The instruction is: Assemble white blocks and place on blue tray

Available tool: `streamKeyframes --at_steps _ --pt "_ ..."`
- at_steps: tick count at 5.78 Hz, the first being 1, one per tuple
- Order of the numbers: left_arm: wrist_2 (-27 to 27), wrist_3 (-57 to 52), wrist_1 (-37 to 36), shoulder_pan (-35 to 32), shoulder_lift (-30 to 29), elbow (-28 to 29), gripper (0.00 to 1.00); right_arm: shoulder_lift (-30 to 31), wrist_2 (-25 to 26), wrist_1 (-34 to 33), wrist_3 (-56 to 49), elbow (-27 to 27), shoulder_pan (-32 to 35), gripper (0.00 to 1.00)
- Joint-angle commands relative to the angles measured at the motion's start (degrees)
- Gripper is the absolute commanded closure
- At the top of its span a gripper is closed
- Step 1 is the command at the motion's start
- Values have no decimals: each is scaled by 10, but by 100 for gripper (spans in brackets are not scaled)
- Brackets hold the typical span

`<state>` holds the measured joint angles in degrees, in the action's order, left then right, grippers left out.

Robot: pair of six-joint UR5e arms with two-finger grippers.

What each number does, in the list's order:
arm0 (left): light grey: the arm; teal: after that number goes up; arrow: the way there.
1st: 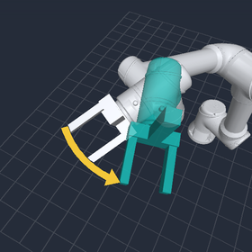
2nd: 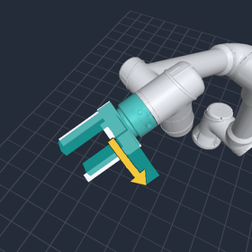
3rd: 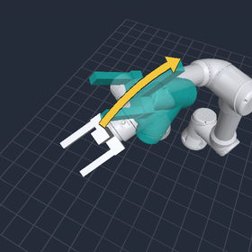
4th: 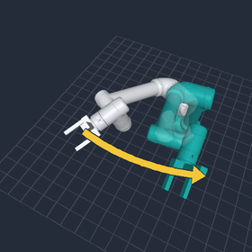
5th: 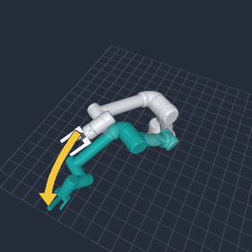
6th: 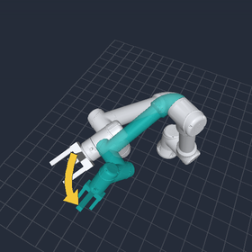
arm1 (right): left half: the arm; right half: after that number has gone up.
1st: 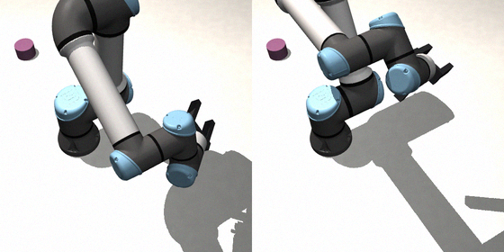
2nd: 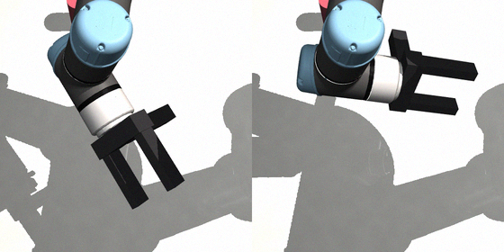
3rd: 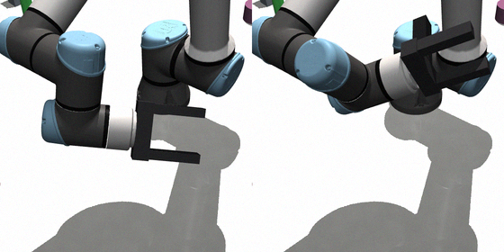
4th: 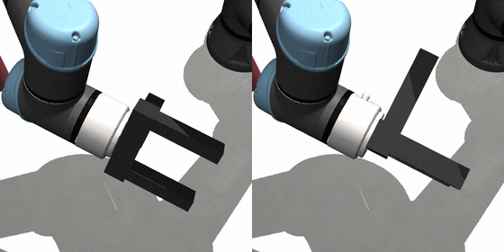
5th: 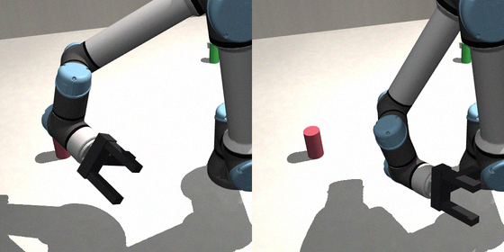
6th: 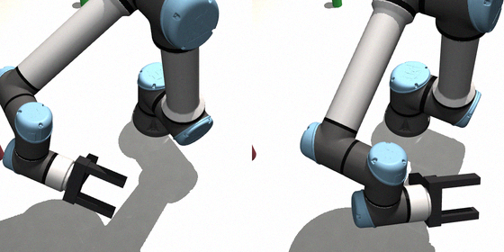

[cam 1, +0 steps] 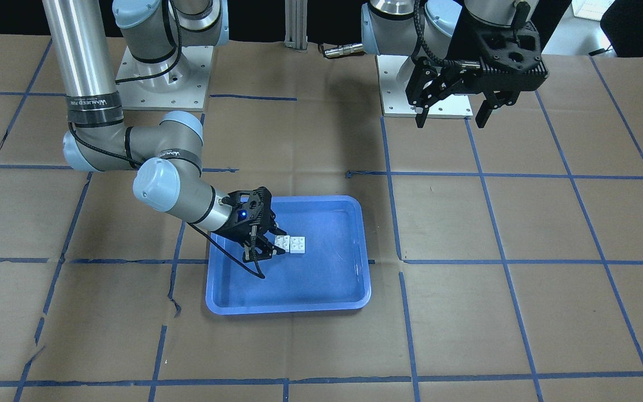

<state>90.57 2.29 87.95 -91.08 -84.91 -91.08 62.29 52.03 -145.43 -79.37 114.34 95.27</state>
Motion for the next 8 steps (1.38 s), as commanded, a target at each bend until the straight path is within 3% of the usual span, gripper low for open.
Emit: streamKeyframes --at_steps 1,4,5,6,7,8 --pt "0 0 -1 0 0 -2 1 -1 0 1 0 0 0 51" --pt "-2 1 -5 8 1 -9 1 4 3 -1 10 -2 0 49" --pt "-2 1 -5 8 1 -9 1 8 5 0 30 -5 -1 30" --pt "-3 4 -6 10 1 -9 1 18 6 1 78 -19 -3 0" --pt "-3 1 -5 9 1 -9 1 40 24 28 92 -32 -5 0" --pt "-1 0 -5 10 4 -9 1 84 72 91 112 -42 -9 0"
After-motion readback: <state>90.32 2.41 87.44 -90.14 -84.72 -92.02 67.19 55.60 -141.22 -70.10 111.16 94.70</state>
